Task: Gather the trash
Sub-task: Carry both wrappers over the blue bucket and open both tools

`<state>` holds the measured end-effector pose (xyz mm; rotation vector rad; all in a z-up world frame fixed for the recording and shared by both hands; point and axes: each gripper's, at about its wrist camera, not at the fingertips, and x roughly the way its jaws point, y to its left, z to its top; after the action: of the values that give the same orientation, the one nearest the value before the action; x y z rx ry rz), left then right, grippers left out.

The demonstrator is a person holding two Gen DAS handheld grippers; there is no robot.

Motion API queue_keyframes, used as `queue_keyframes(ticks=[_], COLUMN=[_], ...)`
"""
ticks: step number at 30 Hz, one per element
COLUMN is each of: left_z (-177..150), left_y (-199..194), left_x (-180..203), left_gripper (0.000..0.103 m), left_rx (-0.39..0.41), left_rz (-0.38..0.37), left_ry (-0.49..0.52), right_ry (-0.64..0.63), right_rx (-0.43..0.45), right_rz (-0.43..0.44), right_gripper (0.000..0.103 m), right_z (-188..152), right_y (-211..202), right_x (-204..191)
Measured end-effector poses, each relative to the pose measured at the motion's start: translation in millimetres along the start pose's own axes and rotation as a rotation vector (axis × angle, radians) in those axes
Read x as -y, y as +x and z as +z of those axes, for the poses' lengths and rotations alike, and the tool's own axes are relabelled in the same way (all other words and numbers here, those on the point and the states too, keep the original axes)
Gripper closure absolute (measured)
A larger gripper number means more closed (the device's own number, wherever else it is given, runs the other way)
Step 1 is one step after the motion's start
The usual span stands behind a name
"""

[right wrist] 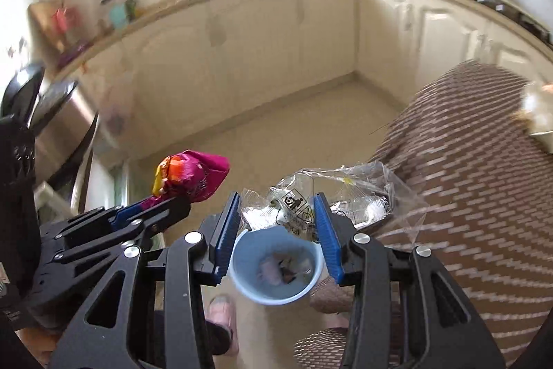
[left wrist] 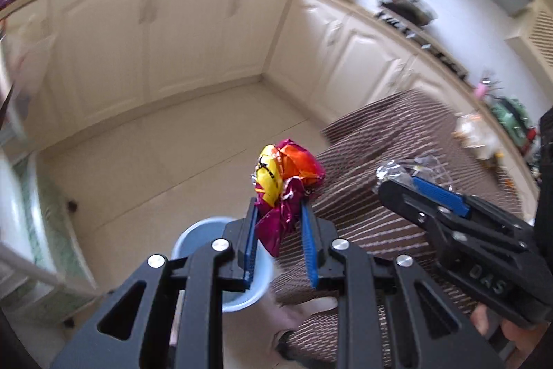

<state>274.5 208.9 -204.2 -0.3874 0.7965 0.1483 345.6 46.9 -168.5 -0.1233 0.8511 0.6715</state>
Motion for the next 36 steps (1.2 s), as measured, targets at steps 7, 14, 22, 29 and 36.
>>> queue_keyframes(ticks=[7, 14, 22, 29, 36], left_z=[-34.9, -40.7, -36.9, -43.8, -34.8], left_y=[58.9, 103.3, 120.1, 116.5, 100.0], left_x=[-47.1, -50.0, -56.2, -69.3, -76.2], left_gripper=[0.081, 0.079, 0.054, 0.053, 0.053], left_rx=[-0.154, -0.224, -0.24, -0.25, -0.214], left_rz=[0.055, 0.019, 0.02, 0.053, 0.072], left_ry=[-0.075, -0.075, -0.113, -0.145, -0.163], right_ry=[-0.008, 0.056, 0.1, 0.106, 0.117], right_rx=[-0.168, -0.205, -0.193, -0.217, -0.212], right_rz=[0.042, 0.025, 0.007, 0.033, 0.07], right_gripper=[0.062, 0.062, 0.062, 0.061, 0.06], right_z=[-28.4, -39.1, -43.0, -43.2, -32.4], right_y=[83.9, 117.5, 119.9, 126.3, 129.6], right_x=[-10.7, 3.3, 15.8, 9.3, 1.8])
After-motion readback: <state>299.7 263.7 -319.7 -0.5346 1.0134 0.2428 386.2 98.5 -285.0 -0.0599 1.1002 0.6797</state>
